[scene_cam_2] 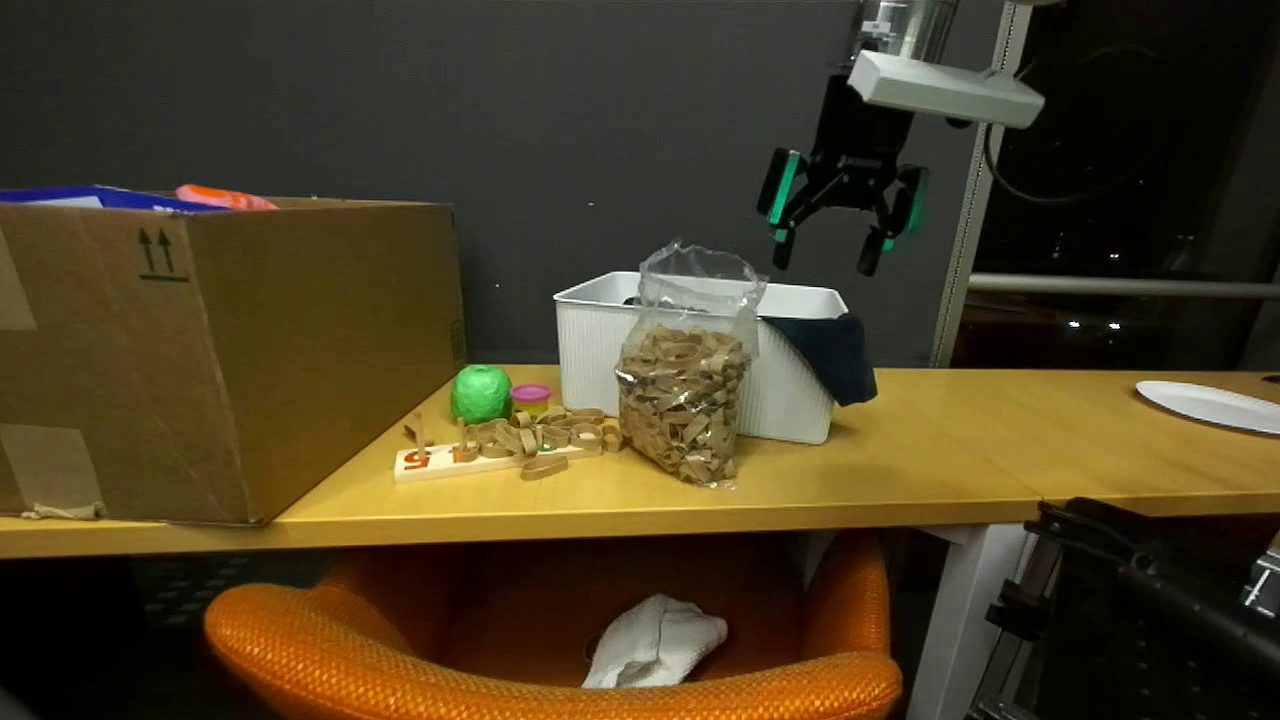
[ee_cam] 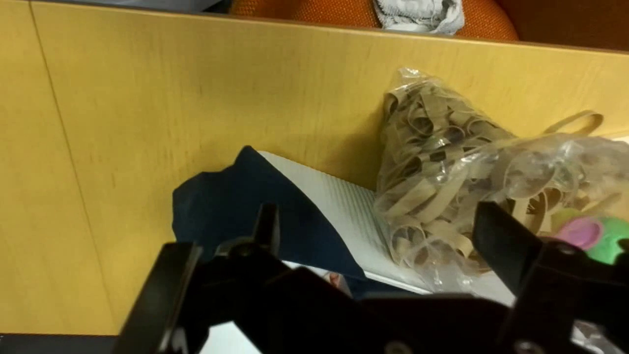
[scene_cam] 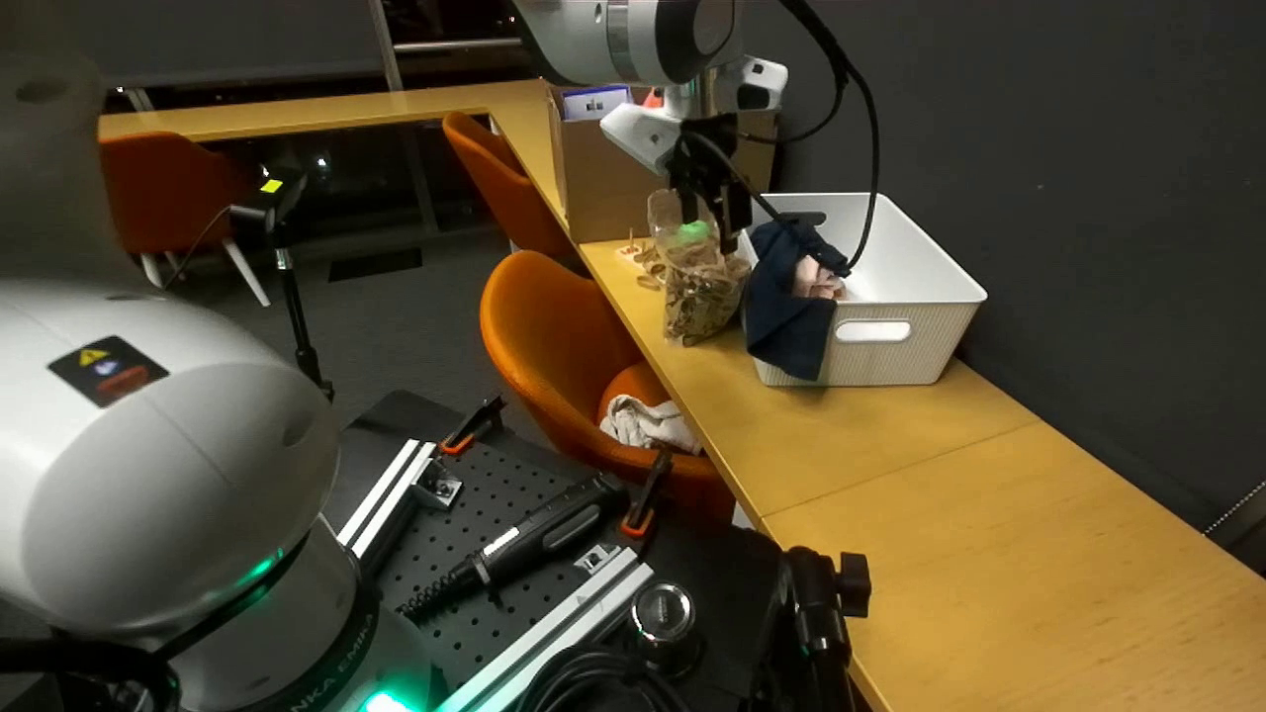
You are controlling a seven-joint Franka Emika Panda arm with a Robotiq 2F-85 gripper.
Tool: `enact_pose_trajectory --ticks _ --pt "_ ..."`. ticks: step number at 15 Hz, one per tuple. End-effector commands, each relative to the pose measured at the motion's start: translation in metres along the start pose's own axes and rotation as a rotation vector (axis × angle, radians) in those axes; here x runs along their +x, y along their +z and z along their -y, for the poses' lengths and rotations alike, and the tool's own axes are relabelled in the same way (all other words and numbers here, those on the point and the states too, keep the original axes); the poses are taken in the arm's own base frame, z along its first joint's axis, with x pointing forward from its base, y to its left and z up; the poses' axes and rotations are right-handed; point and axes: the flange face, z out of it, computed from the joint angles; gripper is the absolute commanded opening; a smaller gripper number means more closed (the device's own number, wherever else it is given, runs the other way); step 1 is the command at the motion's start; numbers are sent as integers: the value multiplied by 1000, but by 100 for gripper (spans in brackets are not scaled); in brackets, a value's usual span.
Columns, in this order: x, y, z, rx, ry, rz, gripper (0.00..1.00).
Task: Shift the clothes to the laundry basket
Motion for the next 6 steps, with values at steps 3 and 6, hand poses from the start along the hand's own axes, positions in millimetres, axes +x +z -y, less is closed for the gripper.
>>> enact_pose_trajectory --ticks 3,6 --pt "-49 -32 -4 -33 4 -74 100" --pt "-57 -34 12 -44 -23 -100 100"
